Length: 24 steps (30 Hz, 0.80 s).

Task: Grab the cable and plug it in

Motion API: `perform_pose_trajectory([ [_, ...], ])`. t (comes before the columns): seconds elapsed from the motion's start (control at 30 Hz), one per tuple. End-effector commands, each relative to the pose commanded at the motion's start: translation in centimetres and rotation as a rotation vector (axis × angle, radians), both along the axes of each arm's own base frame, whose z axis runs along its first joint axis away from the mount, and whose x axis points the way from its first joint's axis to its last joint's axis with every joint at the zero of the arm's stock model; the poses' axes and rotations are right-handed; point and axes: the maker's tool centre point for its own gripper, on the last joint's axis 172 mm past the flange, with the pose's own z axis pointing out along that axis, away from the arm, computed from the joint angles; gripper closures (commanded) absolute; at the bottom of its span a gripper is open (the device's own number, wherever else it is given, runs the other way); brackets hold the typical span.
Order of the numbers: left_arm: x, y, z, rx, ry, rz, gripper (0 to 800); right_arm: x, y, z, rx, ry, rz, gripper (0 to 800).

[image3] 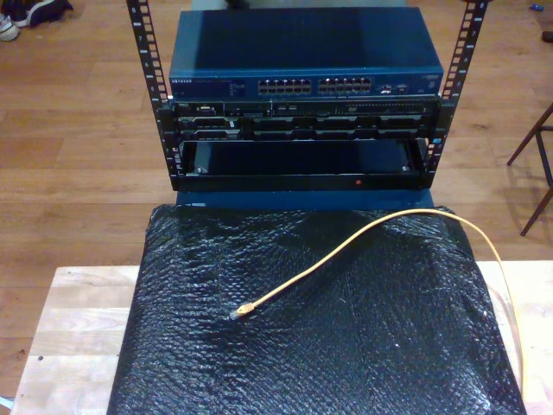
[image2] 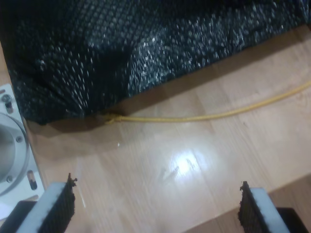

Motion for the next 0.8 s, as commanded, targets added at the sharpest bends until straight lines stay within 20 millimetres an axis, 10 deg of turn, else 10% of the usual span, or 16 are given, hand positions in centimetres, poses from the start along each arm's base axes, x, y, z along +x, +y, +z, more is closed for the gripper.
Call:
perform_pose_trajectory([
  [0.8, 4.6, -4.9, 0.2, -0.033, 0.052, 0.012, 0, 8.6, 10.5, 5.5, 0.088, -0.046, 0.174, 2],
])
